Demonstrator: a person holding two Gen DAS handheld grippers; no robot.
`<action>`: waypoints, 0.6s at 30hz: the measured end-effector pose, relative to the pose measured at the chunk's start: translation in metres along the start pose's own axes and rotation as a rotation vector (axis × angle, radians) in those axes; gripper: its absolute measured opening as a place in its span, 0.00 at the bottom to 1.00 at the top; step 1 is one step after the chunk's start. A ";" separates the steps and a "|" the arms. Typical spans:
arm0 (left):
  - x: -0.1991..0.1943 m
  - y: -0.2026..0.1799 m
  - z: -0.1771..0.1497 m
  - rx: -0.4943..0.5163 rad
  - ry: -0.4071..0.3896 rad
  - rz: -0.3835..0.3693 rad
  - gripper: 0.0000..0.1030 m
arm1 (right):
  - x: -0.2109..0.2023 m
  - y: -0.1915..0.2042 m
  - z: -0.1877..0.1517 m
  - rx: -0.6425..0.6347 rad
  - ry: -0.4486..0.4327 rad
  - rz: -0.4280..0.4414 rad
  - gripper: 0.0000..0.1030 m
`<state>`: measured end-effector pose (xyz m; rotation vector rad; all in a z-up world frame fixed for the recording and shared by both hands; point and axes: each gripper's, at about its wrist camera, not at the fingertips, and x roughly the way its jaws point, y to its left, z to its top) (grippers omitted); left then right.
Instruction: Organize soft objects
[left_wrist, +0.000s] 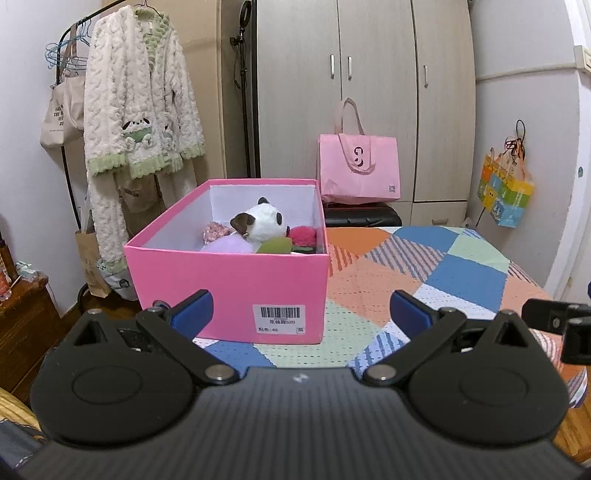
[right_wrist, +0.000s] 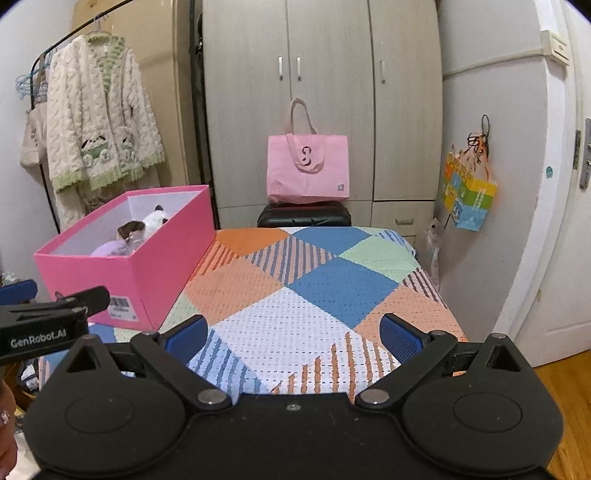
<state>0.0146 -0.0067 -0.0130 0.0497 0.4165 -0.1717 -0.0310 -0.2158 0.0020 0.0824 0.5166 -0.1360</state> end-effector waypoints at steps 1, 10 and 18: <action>-0.001 0.000 0.000 0.002 -0.002 0.006 1.00 | -0.001 0.001 0.000 -0.002 -0.003 0.002 0.98; -0.002 0.005 0.000 -0.016 -0.016 0.047 1.00 | -0.011 0.010 0.001 -0.038 -0.076 -0.035 0.98; -0.004 0.008 -0.001 -0.015 -0.030 0.051 1.00 | -0.014 0.010 0.000 -0.047 -0.114 -0.071 0.98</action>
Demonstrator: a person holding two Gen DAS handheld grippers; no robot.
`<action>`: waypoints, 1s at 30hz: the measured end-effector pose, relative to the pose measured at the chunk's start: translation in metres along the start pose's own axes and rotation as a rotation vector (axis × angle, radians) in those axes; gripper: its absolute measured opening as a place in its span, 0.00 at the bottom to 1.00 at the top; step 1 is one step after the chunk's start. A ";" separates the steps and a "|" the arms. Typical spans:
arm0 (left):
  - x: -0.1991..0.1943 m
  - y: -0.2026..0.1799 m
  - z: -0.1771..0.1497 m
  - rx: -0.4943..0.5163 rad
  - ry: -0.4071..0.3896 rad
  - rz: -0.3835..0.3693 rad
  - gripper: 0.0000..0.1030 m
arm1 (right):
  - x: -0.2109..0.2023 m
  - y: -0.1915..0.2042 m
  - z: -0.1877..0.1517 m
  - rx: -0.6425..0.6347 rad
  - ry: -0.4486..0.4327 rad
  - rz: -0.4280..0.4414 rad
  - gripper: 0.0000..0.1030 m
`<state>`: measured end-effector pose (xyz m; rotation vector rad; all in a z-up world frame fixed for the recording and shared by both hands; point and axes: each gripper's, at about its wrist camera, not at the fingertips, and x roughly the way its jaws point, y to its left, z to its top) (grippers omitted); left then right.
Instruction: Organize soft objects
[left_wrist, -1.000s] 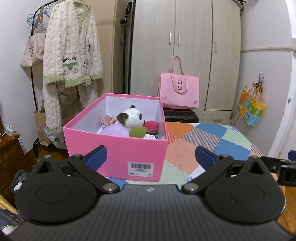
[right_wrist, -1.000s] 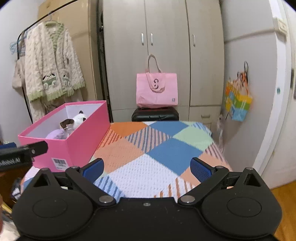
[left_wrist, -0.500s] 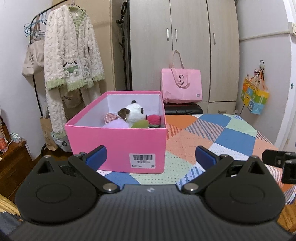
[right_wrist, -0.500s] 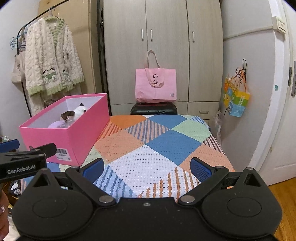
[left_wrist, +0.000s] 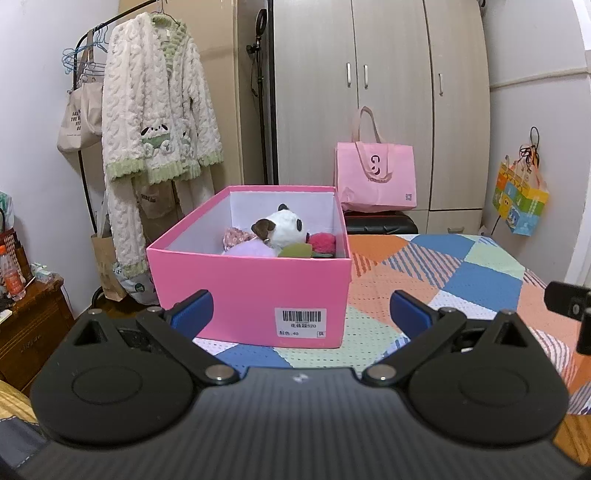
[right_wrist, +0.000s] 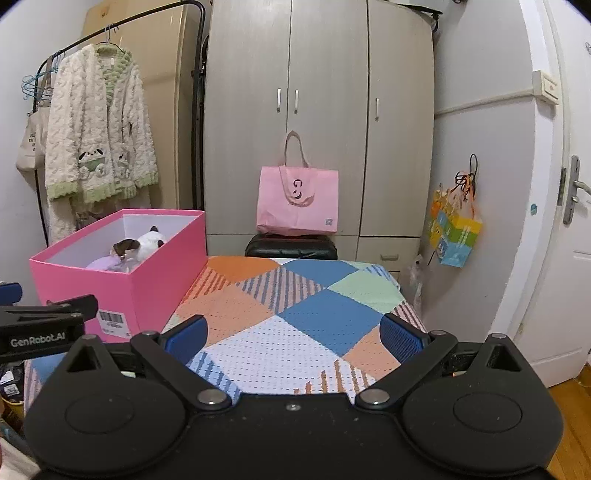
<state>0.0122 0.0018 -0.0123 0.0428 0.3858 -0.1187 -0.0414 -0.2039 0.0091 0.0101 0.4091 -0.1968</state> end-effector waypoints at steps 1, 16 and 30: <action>0.000 0.000 0.000 -0.003 -0.001 0.000 1.00 | 0.000 -0.001 0.000 0.003 0.000 0.001 0.98; -0.008 -0.002 0.000 0.001 -0.024 -0.009 1.00 | -0.002 0.002 -0.001 0.000 -0.006 0.004 0.98; -0.015 -0.007 0.002 0.012 -0.047 0.002 1.00 | -0.002 0.001 -0.003 -0.002 -0.004 0.004 0.98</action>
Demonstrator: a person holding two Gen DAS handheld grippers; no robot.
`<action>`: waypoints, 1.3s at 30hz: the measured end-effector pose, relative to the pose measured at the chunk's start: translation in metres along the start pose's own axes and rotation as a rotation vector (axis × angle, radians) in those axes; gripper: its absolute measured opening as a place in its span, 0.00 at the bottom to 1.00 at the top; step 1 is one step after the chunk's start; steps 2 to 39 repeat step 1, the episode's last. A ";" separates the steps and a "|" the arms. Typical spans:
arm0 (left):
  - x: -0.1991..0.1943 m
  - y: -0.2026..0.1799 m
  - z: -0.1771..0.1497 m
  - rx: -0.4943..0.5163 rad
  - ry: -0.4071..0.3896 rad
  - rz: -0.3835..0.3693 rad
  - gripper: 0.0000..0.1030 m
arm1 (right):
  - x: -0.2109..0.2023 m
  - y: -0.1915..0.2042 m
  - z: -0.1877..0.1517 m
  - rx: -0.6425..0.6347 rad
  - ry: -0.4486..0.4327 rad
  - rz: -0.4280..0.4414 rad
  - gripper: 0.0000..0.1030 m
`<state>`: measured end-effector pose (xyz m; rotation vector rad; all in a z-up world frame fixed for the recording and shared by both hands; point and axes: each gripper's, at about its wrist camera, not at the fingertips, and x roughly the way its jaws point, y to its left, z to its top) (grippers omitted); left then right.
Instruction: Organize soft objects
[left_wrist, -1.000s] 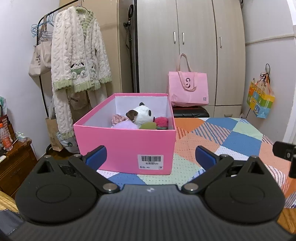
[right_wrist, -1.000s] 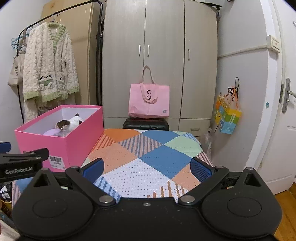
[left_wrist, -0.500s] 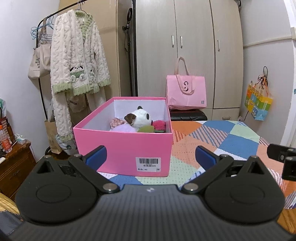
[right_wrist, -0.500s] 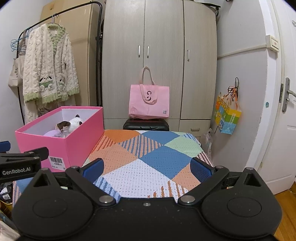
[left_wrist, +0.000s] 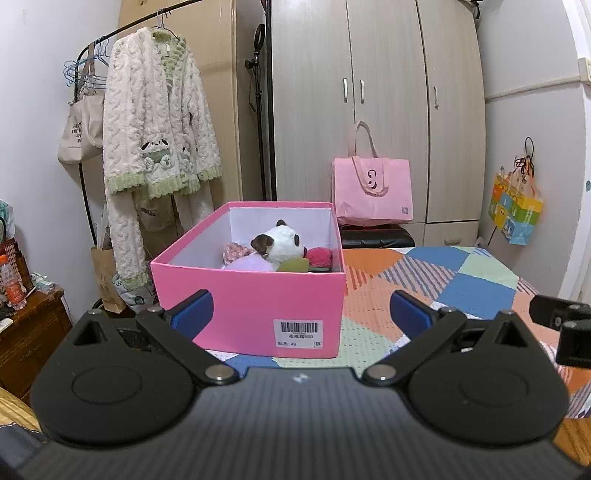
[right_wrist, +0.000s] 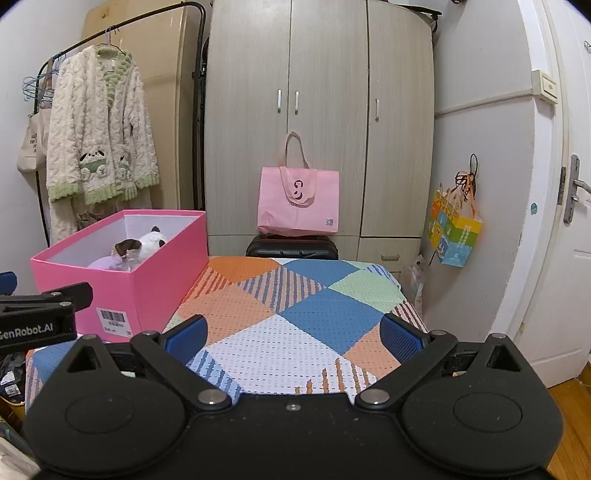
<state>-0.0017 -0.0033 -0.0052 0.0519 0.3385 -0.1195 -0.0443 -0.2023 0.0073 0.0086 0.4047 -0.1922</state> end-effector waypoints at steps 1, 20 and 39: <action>-0.001 0.000 0.000 -0.002 0.000 0.003 1.00 | 0.000 0.000 0.000 -0.001 0.000 0.001 0.98; -0.001 0.000 0.000 -0.002 0.000 0.003 1.00 | 0.000 0.000 0.000 -0.001 0.000 0.001 0.98; -0.001 0.000 0.000 -0.002 0.000 0.003 1.00 | 0.000 0.000 0.000 -0.001 0.000 0.001 0.98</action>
